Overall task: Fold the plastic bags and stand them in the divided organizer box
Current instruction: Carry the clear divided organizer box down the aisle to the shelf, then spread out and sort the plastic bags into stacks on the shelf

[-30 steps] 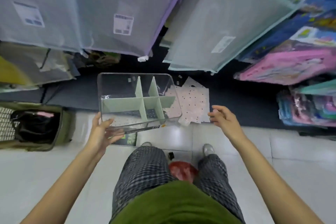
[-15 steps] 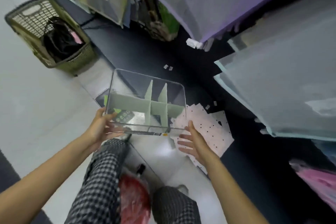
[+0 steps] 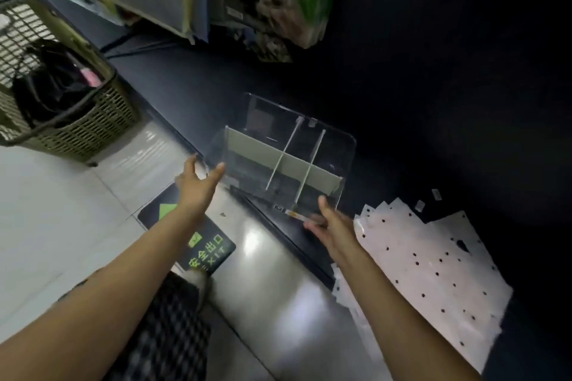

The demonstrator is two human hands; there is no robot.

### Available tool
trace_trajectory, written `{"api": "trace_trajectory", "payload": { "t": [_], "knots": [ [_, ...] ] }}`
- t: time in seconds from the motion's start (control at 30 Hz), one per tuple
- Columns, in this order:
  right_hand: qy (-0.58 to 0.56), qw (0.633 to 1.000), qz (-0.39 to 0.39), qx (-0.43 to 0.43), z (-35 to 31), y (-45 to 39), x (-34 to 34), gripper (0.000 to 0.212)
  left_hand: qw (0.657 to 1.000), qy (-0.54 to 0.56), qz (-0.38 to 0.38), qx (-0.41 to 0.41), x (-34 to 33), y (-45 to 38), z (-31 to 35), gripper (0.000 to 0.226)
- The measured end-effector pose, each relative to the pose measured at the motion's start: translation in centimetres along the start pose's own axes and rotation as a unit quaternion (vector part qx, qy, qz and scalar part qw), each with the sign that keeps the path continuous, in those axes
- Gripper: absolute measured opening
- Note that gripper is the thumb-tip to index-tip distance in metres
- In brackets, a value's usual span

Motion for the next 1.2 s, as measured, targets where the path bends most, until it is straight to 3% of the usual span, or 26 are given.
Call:
{"api": "trace_trajectory", "payload": {
  "t": [0.07, 0.17, 0.23, 0.3, 0.43, 0.53, 0.6, 0.67, 0.73, 0.8, 0.87, 0.93, 1.03, 1.2],
  "knots": [
    [-0.037, 0.999, 0.014, 0.025, 1.0, -3.0, -1.1, 0.026, 0.978, -0.144, 0.051, -0.140, -0.7, -1.8, 2.8, 0.059],
    [-0.065, 0.996, 0.029, 0.057, 2.2, -6.3, -2.4, 0.033, 0.867, -0.366, -0.031, -0.338, -7.2, -1.8, 4.9, 0.060],
    [-0.080, 0.993, 0.043, 0.073, 2.9, -7.9, -2.6, 0.039, 0.777, -0.476, -0.107, -0.397, -12.0, -1.2, 3.0, 0.063],
    [-0.094, 0.990, 0.052, 0.086, 3.5, -9.0, -2.6, 0.040, 0.733, -0.529, -0.141, -0.405, -15.1, -1.0, 1.0, 0.065],
    [-0.088, 0.990, 0.041, 0.102, 4.2, -10.0, -2.3, 0.046, 0.739, -0.545, -0.165, -0.358, -17.7, -1.4, -1.3, 0.071],
    [-0.079, 0.991, -0.029, 0.103, 3.9, -9.2, -2.8, 0.035, 0.751, -0.535, -0.171, -0.347, -18.4, -1.1, -1.5, 0.073],
    [-0.052, 0.991, -0.063, 0.104, 3.5, -8.0, -2.1, 0.047, 0.741, -0.545, -0.191, -0.343, -18.8, -0.6, -1.9, 0.073],
    [0.057, 0.987, -0.054, 0.143, 2.7, -6.2, 0.0, 0.057, 0.711, -0.569, -0.213, -0.354, -19.2, 0.0, -2.5, 0.076],
    [0.285, 0.931, 0.000, 0.229, 1.6, -4.2, 3.2, 0.058, 0.679, -0.592, -0.217, -0.376, -19.2, 0.6, -2.7, 0.077],
    [0.487, 0.826, 0.055, 0.280, 2.0, -2.7, 6.8, 0.060, 0.661, -0.600, -0.208, -0.400, -19.3, 1.8, -2.4, 0.073],
    [0.629, 0.728, 0.079, 0.263, 4.1, -2.3, 10.5, 0.064, 0.666, -0.585, -0.200, -0.417, -19.4, 3.3, -2.4, 0.070],
    [0.709, 0.666, 0.078, 0.219, 6.2, -2.6, 13.4, 0.067, 0.679, -0.556, -0.197, -0.437, -19.7, 5.3, -2.9, 0.067],
    [0.754, 0.622, 0.079, 0.194, 7.3, -2.8, 15.8, 0.063, 0.651, -0.549, -0.214, -0.479, -20.8, 8.5, -4.7, 0.065],
    [0.748, 0.626, 0.089, 0.199, 7.3, -2.7, 18.3, 0.063, 0.571, -0.612, -0.253, -0.485, -24.0, 10.9, -7.1, 0.064]
  ]
}}
Point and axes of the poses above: each hand's wrist, its own y-axis away from the middle knuckle, its own x-axis out of the back of the hand, z = x × y, the point moved 10 cm from there along -y, towards the middle knuckle, and after that the axes turned 8 degrees about -y, right-handed, at the moved point
